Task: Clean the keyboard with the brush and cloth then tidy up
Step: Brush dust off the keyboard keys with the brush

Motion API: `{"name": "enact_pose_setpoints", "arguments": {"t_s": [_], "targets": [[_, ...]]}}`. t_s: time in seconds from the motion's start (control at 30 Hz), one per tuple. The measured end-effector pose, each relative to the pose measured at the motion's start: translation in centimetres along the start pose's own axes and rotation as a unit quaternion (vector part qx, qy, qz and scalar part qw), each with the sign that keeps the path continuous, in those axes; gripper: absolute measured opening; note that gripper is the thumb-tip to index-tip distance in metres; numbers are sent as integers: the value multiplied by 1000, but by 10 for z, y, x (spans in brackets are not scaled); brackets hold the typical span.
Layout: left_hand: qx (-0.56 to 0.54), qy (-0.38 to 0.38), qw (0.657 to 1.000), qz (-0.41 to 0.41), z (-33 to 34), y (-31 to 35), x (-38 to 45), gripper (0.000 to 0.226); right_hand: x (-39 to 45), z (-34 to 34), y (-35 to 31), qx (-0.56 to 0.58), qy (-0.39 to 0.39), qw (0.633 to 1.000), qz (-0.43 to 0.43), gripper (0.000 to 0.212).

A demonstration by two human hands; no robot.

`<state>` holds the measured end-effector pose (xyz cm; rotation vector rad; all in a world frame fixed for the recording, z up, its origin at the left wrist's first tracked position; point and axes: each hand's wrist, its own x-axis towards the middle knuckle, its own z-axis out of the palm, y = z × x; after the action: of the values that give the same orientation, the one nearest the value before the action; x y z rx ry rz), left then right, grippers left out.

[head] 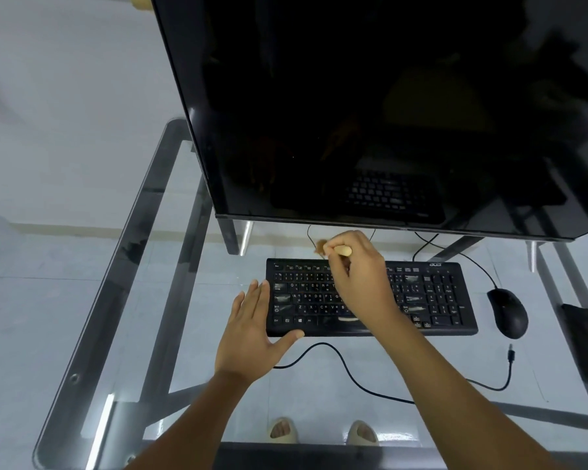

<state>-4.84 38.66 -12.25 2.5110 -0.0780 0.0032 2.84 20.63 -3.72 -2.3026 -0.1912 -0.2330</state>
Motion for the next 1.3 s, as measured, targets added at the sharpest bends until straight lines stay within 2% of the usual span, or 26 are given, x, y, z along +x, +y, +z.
{"name": "enact_pose_setpoints", "arguments": {"t_s": [0.07, 0.13, 0.23, 0.27, 0.37, 0.43, 0.47, 0.5, 0.53, 0.6, 0.63, 0.67, 0.73, 0.77, 0.8, 0.87, 0.9, 0.93, 0.97, 1.0, 1.03, 1.1, 1.13, 1.17, 1.23, 1.3], "targets": [[3, 7, 1000, 10, 1, 0, 1, 98, -7, 0, 0, 27, -1, 999, 18, 6], [3, 6, 1000, 10, 2, 0, 2, 99, -13, 1, 3, 4, -46, 999, 29, 10], [3, -15, 1000, -2, 4, -3, 2, 101, -19, -5, 10, -15, 23, 1000, 5, 6], [4, -15, 1000, -3, 5, -4, 2, 102, -21, -7, 7, -1, 23, 1000, 9, 5], [-4, -13, 1000, -3, 5, -5, 1, 101, -31, -4, 5, -30, -73, 997, 11, 8], [-1, -15, 1000, -1, 5, -4, 0, 101, -36, -5, 5, -42, -14, 999, -9, 8], [0, -20, 1000, -1, 5, -4, 1, 101, -38, -6, 2, -11, 17, 1000, -3, 7], [-1, -22, 1000, -2, 5, -4, 1, 102, -40, -5, -2, 24, 16, 1000, 1, 7], [-5, -22, 1000, -6, 6, -5, 2, 102, -41, -2, -8, 50, -11, 999, 6, 6], [-6, -21, 1000, -6, 7, -7, 2, 103, -44, 9, -16, 53, -129, 990, 13, 5], [-6, -24, 1000, -7, 7, -9, 2, 104, -43, 13, -12, 31, -147, 988, 20, 7], [-7, -27, 1000, -12, 7, -9, 1, 104, -40, 14, -6, 14, -123, 992, 33, 9], [-15, -31, 999, -19, 8, -9, 0, 104, -28, 4, 3, 4, 2, 997, 76, 12], [-18, -28, 999, -18, 8, -8, 0, 104, -24, -1, 8, 20, 40, 995, 92, 12], [-22, -23, 999, -16, 7, -7, 0, 103, -21, -6, 9, 31, 41, 993, 104, 10], [-40, -15, 999, -10, 3, -6, -1, 102, -21, -14, 6, 22, -68, 993, 97, 10], [-48, -14, 999, -9, 2, -4, -1, 101, -22, -18, 6, 3, -97, 991, 87, 11], [-48, -16, 999, -14, 2, -1, 2, 101, -20, -22, 9, -13, -74, 994, 80, 12], [-38, -13, 999, -20, 2, 2, 5, 100, -16, -28, 13, -12, -17, 996, 91, 11], [-20, -1, 1000, -19, 3, 6, 8, 99, -12, -34, 17, 5, 35, 994, 103, 9], [-4, 16, 1000, -6, 4, 12, 11, 97, -9, -37, 22, 31, 54, 991, 118, 8], [20, 34, 998, 49, 9, 28, 17, 89, -8, -38, 23, 46, -14, 990, 131, 10], [28, 27, 996, 83, 12, 36, 19, 85, -11, -36, 24, 17, -49, 991, 121, 12], [35, 15, 992, 117, 17, 46, 20, 83, -12, -36, 27, -5, -42, 993, 106, 12], [43, -15, 987, 157, 28, 59, 22, 82, -10, -42, 32, 8, 25, 995, 101, 9], [39, -41, 986, 156, 38, 64, 24, 86, -8, -49, 34, 47, 11, 991, 122, 7]]}}
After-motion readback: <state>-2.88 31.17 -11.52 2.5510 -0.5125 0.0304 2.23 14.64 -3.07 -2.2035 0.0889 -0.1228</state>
